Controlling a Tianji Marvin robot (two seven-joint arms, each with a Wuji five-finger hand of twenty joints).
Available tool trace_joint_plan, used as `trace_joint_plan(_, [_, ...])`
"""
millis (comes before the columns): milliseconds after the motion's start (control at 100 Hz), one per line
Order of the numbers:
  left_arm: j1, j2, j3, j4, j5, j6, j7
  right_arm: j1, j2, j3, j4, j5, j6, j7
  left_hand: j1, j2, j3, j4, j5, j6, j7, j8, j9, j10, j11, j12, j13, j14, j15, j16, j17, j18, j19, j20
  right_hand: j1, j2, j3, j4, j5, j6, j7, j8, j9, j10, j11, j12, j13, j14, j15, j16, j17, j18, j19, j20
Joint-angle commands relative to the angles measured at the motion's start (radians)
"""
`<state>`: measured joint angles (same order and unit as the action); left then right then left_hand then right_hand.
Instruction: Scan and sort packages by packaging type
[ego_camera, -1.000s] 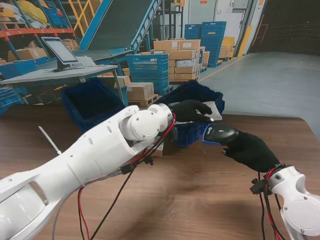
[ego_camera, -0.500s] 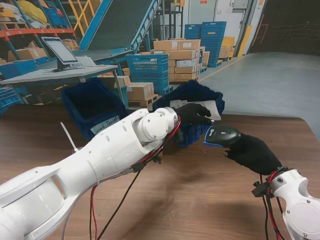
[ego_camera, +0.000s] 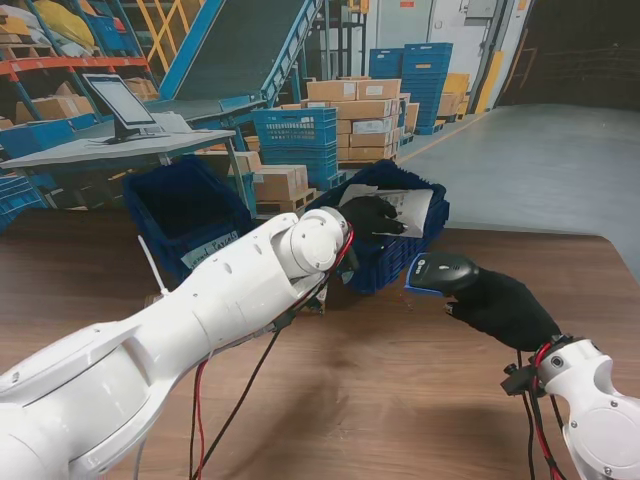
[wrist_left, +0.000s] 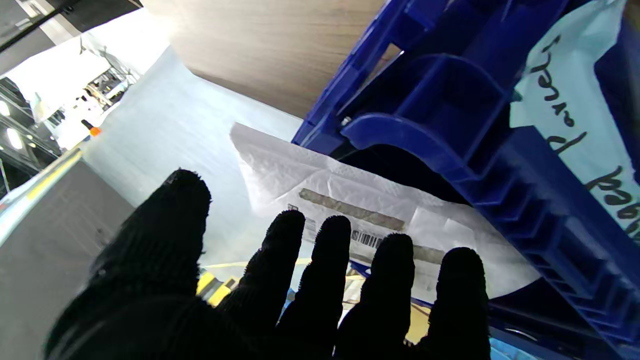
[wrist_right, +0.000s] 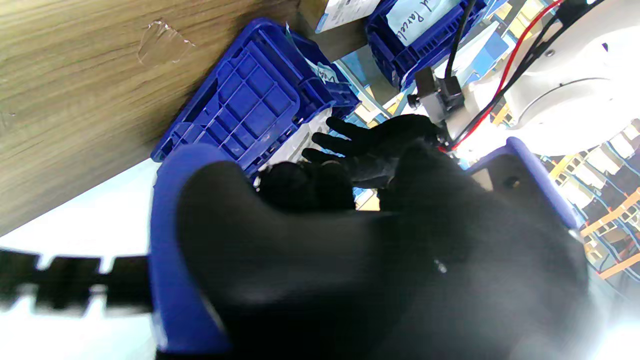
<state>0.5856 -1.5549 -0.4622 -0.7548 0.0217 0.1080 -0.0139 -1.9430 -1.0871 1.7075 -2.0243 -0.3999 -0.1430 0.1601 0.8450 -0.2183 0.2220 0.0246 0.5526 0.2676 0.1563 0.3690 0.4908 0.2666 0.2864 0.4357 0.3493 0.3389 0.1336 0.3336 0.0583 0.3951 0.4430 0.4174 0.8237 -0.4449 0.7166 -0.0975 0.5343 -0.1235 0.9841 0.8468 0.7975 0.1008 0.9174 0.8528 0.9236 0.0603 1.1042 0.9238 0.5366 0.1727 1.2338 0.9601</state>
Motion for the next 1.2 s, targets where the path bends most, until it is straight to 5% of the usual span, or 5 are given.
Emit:
trace_joint_plan(0, [-0.019, -0.027, -0.003, 0.019, -0.011, 0.002, -0.009, -0.004, -0.007, -0.002, -0.008, -0.001, -0.003, 0.011, 0.027, 0.016, 0.002, 0.030, -0.018, 0.019, -0.024, -0.005, -0.036, 0.008, -0.022, -0.009, -0.040, -0.017, -0.024, -0.024, -0.019, -0.032, -0.038, -0.023, 0.109, 0.072, 0.113, -0.014, 0.094, -0.052, 0.025, 0.014, 0.012, 0.019, -0.005, 0.006, 0.006, 0.011, 0.004, -0.002, 0.002, -0.003, 0.014, 0.014])
trace_joint_plan(160, [-0.036, -0.068, -0.011, 0.092, -0.024, -0.006, 0.011, -0.008, -0.007, 0.001, -0.012, -0.001, 0.000, 0.013, 0.027, 0.014, 0.007, 0.029, -0.015, 0.019, -0.024, -0.006, -0.037, 0.009, -0.022, -0.012, -0.060, -0.019, -0.021, -0.044, -0.022, -0.033, -0.043, -0.041, 0.109, 0.073, 0.113, -0.014, 0.094, -0.053, 0.024, 0.014, 0.013, 0.019, -0.004, 0.007, 0.005, 0.011, 0.004, -0.003, 0.002, 0.000, 0.014, 0.014])
trace_joint_plan(350, [-0.041, -0.074, -0.016, 0.113, -0.021, 0.002, 0.017, -0.005, -0.006, 0.000, -0.010, 0.002, 0.001, 0.016, 0.023, 0.014, 0.010, 0.027, -0.018, 0.021, -0.027, -0.007, -0.047, 0.011, -0.027, -0.017, -0.076, -0.024, -0.018, -0.058, -0.030, -0.034, -0.046, -0.055, 0.110, 0.072, 0.113, -0.014, 0.094, -0.052, 0.025, 0.015, 0.012, 0.019, -0.005, 0.007, 0.005, 0.011, 0.003, -0.003, 0.001, -0.002, 0.013, 0.014])
trace_joint_plan(950, [-0.038, -0.037, -0.021, 0.076, -0.034, 0.023, -0.034, -0.004, -0.006, -0.005, -0.017, -0.007, 0.006, 0.012, 0.023, 0.023, 0.000, 0.023, -0.024, 0.020, -0.033, -0.010, -0.057, 0.013, -0.047, -0.031, -0.097, -0.030, -0.022, -0.078, -0.039, -0.023, -0.067, -0.078, 0.110, 0.073, 0.113, -0.014, 0.094, -0.053, 0.025, 0.015, 0.012, 0.020, -0.005, 0.008, 0.006, 0.011, 0.004, -0.003, 0.001, -0.002, 0.012, 0.014])
trace_joint_plan(1190, [-0.016, 0.031, -0.028, -0.044, -0.012, 0.058, -0.045, 0.005, -0.005, -0.012, -0.016, -0.012, 0.006, 0.015, 0.021, 0.029, -0.010, 0.022, -0.026, 0.020, -0.035, -0.010, -0.062, 0.014, -0.054, -0.036, -0.099, -0.029, -0.023, -0.079, -0.039, -0.019, -0.075, -0.078, 0.109, 0.074, 0.112, -0.014, 0.094, -0.053, 0.025, 0.015, 0.013, 0.019, -0.005, 0.008, 0.007, 0.014, 0.004, -0.002, 0.002, -0.001, 0.013, 0.014])
